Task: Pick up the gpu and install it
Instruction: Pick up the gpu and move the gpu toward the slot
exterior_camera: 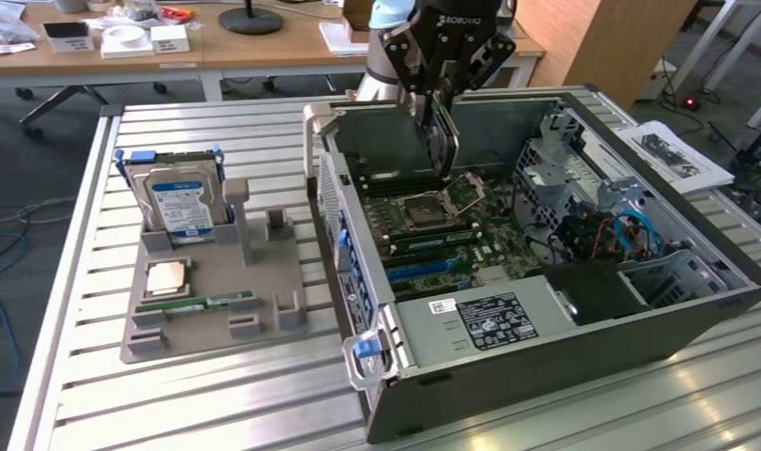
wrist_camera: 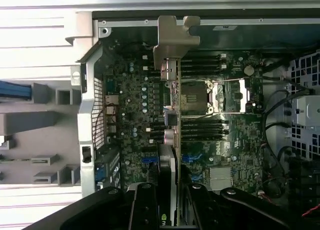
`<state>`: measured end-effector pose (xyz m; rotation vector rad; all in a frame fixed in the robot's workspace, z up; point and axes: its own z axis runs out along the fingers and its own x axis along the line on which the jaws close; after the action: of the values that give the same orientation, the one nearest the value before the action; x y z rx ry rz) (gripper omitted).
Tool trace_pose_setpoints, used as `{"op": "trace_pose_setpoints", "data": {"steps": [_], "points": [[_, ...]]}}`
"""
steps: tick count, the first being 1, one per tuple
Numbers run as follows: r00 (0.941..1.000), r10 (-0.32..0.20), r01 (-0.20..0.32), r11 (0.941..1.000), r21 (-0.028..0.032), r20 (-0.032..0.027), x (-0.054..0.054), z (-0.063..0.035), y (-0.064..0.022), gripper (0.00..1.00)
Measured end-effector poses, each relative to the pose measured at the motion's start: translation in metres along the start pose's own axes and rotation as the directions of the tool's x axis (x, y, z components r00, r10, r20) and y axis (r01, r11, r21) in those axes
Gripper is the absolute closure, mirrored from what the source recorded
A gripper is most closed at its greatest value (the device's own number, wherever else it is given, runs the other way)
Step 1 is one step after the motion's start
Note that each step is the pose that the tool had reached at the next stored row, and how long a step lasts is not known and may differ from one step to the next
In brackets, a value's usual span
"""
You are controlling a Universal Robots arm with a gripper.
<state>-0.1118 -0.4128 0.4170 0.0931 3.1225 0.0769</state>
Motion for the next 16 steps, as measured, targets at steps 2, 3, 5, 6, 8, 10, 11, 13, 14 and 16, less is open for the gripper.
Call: {"op": "trace_pose_setpoints", "data": {"steps": [2,3,5,6,8,10,11,13,14,16], "points": [[1.0,0.0,0.0,1.0,0.0,0.0,-0.004,0.0004,0.0007,0.73],[1.0,0.0,0.0,1.0,0.0,0.0001,-0.007,0.0006,0.0009,0.73],[1.0,0.0,0.0,1.0,0.0,0.0,-0.011,0.0009,0.0016,0.73],[1.0,0.0,0.0,1.0,0.0001,0.0001,-0.013,0.0012,0.0019,0.73],[1.0,0.0,0.0,1.0,0.0,0.0,-0.019,0.0016,0.0027,0.73],[1.0,0.0,0.0,1.0,0.0001,0.0,-0.024,0.002,0.0035,0.73],[1.0,0.0,0.0,1.0,0.0002,0.0,-0.027,0.0021,0.0039,0.73],[1.0,0.0,0.0,1.0,0.0001,0.0,-0.032,0.0025,0.0047,0.73],[1.0,0.0,0.0,1.0,0.0001,0.0,-0.034,0.0027,0.0051,0.73],[1.0,0.0,0.0,1.0,0.0,0.0001,-0.04,0.003,0.0058,0.73]]}}
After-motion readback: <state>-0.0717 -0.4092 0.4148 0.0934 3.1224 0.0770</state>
